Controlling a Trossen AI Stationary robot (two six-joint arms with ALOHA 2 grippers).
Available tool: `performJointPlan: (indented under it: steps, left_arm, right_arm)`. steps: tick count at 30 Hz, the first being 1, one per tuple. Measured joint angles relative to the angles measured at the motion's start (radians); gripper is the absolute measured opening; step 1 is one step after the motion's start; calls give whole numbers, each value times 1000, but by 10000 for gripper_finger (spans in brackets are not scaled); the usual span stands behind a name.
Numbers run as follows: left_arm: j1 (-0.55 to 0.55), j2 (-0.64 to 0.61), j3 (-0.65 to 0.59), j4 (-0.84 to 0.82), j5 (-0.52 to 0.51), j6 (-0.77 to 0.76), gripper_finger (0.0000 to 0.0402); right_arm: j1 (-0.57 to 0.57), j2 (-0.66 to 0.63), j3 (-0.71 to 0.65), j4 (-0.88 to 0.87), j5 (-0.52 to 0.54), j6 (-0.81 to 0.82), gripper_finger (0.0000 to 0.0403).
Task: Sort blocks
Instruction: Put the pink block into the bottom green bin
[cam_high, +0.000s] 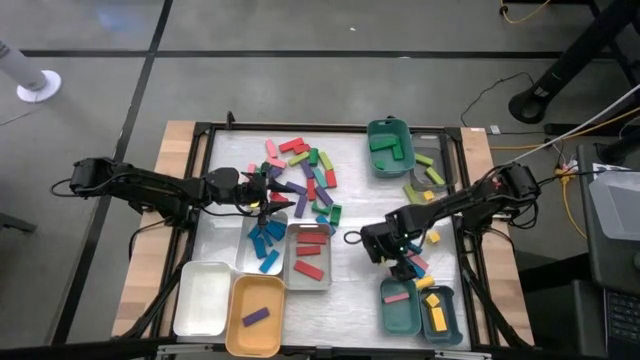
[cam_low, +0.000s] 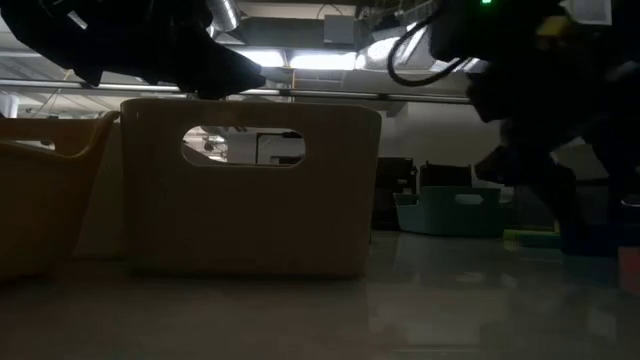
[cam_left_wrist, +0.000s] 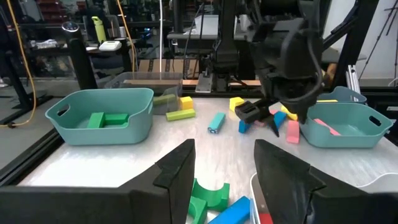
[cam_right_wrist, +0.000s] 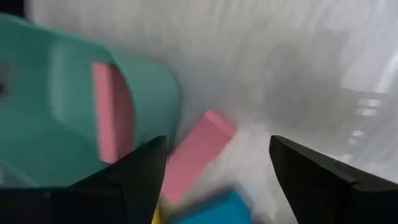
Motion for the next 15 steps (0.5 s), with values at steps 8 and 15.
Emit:
performJointPlan:
  steps: [8,15]
  left_arm:
    - [0,0,0,0,0,-1,155]
    - [0,0,0,0,0,-3,155]
  right_arm:
    - [36,0,-36,32,74,5,286]
    - [33,-2,-37,36,215,10,286]
